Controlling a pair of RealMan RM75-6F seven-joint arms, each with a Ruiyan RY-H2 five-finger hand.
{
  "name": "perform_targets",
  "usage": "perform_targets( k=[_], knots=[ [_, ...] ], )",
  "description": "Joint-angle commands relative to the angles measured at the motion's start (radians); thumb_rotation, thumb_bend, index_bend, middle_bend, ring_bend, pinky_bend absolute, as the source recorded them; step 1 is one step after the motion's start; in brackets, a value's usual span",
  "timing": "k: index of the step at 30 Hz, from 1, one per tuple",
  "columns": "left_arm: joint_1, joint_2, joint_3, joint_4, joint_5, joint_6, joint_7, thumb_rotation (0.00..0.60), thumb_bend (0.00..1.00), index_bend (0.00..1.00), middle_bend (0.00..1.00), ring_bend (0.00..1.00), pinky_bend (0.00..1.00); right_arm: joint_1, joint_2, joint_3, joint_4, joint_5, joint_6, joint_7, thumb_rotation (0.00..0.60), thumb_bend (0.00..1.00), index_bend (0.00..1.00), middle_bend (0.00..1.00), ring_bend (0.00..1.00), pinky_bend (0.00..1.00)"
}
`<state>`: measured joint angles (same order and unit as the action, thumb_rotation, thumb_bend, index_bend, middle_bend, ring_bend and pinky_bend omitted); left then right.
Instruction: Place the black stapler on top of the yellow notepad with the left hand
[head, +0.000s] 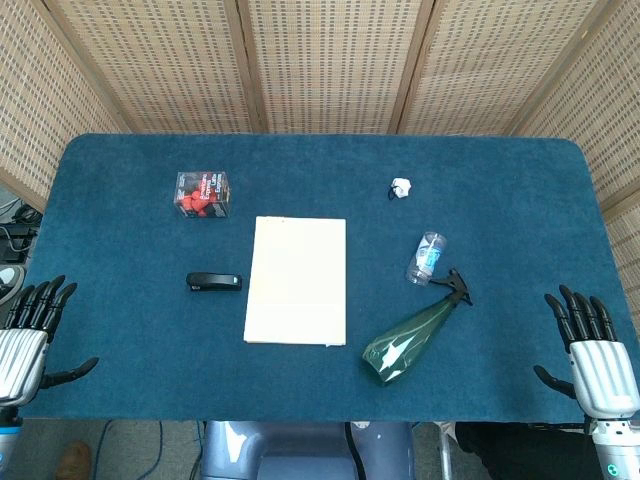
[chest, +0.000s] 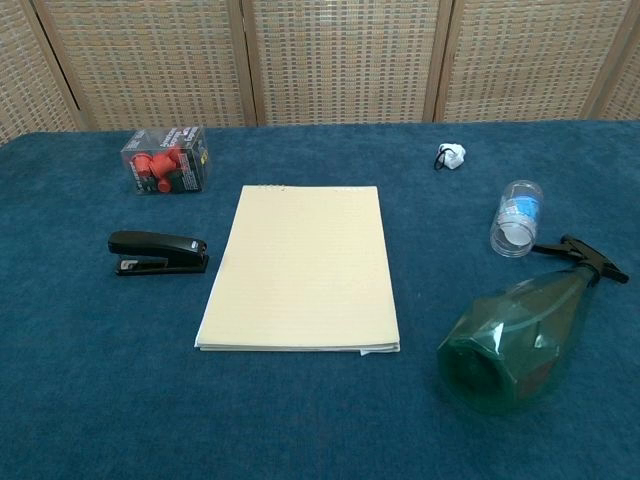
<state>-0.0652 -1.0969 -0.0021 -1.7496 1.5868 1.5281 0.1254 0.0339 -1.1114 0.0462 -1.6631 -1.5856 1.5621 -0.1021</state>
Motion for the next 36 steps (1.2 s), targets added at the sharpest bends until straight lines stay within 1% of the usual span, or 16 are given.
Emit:
perform_targets(
  k=[1, 7, 10, 12, 14, 17, 19, 21, 23, 25, 26, 28, 32, 33, 36],
  knots=[
    [0.000, -0.001, 0.000, 0.001, 0.001, -0.001, -0.001, 0.600, 0.00, 0.00, 0.00, 0.00, 0.00, 0.000, 0.001, -0.001, -0.001, 0.000, -0.001, 0.002, 0.600, 0.00, 0.00, 0.00, 0.00, 0.00],
    [-0.013, -0.010, -0.004, 0.013, -0.017, -0.030, 0.000, 0.600, 0.00, 0.00, 0.00, 0.00, 0.00, 0.001, 0.004, 0.000, -0.002, 0.007, -0.007, 0.008, 0.600, 0.00, 0.00, 0.00, 0.00, 0.00],
    [-0.034, -0.022, -0.012, 0.022, -0.038, -0.070, 0.011, 0.600, 0.00, 0.00, 0.00, 0.00, 0.00, 0.000, 0.008, 0.003, -0.007, 0.010, -0.004, 0.014, 0.600, 0.00, 0.00, 0.00, 0.00, 0.00],
    [-0.057, -0.033, -0.023, 0.030, -0.057, -0.107, 0.016, 0.600, 0.00, 0.00, 0.00, 0.00, 0.00, -0.002, 0.011, 0.004, -0.009, 0.014, -0.003, 0.015, 0.600, 0.00, 0.00, 0.00, 0.00, 0.00],
    [-0.096, -0.048, -0.044, 0.039, -0.087, -0.165, 0.029, 0.600, 0.00, 0.00, 0.00, 0.00, 0.00, 0.000, 0.012, 0.006, -0.009, 0.022, -0.009, 0.010, 0.600, 0.00, 0.00, 0.00, 0.00, 0.00],
    [-0.176, -0.077, -0.092, 0.057, -0.145, -0.268, 0.074, 0.600, 0.00, 0.00, 0.00, 0.00, 0.00, 0.005, 0.009, 0.012, -0.008, 0.043, -0.024, 0.002, 0.600, 0.00, 0.00, 0.00, 0.00, 0.00],
    [-0.235, -0.100, -0.126, 0.072, -0.182, -0.338, 0.109, 0.600, 0.00, 0.00, 0.00, 0.00, 0.03, 0.008, 0.006, 0.016, -0.005, 0.060, -0.037, -0.002, 0.600, 0.00, 0.00, 0.00, 0.00, 0.00],
    [-0.299, -0.131, -0.162, 0.093, -0.244, -0.414, 0.165, 0.600, 0.00, 0.00, 0.00, 0.02, 0.08, 0.012, 0.004, 0.021, -0.001, 0.081, -0.052, -0.005, 0.600, 0.00, 0.00, 0.00, 0.00, 0.00],
    [-0.357, -0.162, -0.190, 0.110, -0.307, -0.482, 0.218, 0.600, 0.00, 0.03, 0.00, 0.07, 0.15, 0.015, 0.003, 0.025, 0.003, 0.096, -0.061, -0.008, 0.600, 0.00, 0.00, 0.00, 0.00, 0.00],
    [-0.416, -0.203, -0.211, 0.140, -0.366, -0.538, 0.277, 0.600, 0.01, 0.08, 0.03, 0.14, 0.22, 0.016, 0.002, 0.029, 0.006, 0.107, -0.066, -0.011, 0.600, 0.00, 0.00, 0.00, 0.00, 0.00],
    [-0.437, -0.222, -0.216, 0.156, -0.386, -0.554, 0.302, 0.600, 0.02, 0.11, 0.06, 0.18, 0.26, 0.016, 0.002, 0.030, 0.007, 0.111, -0.066, -0.012, 0.600, 0.00, 0.00, 0.00, 0.00, 0.00],
    [-0.472, -0.255, -0.216, 0.188, -0.413, -0.587, 0.342, 0.600, 0.03, 0.13, 0.08, 0.21, 0.28, 0.014, 0.003, 0.032, 0.009, 0.119, -0.066, -0.010, 0.600, 0.00, 0.00, 0.00, 0.00, 0.00],
    [-0.533, -0.327, -0.215, 0.262, -0.488, -0.631, 0.419, 0.600, 0.12, 0.16, 0.10, 0.23, 0.31, 0.011, 0.004, 0.034, 0.016, 0.133, -0.066, -0.007, 0.600, 0.00, 0.00, 0.00, 0.00, 0.00],
    [-0.545, -0.347, -0.214, 0.282, -0.497, -0.634, 0.425, 0.600, 0.15, 0.17, 0.11, 0.24, 0.32, 0.010, 0.004, 0.035, 0.018, 0.136, -0.068, -0.006, 0.600, 0.00, 0.00, 0.00, 0.00, 0.00],
    [-0.571, -0.406, -0.208, 0.349, -0.505, -0.638, 0.418, 0.600, 0.18, 0.21, 0.12, 0.25, 0.33, 0.011, 0.003, 0.036, 0.025, 0.147, -0.075, -0.005, 0.600, 0.00, 0.00, 0.00, 0.00, 0.00]
  ],
)
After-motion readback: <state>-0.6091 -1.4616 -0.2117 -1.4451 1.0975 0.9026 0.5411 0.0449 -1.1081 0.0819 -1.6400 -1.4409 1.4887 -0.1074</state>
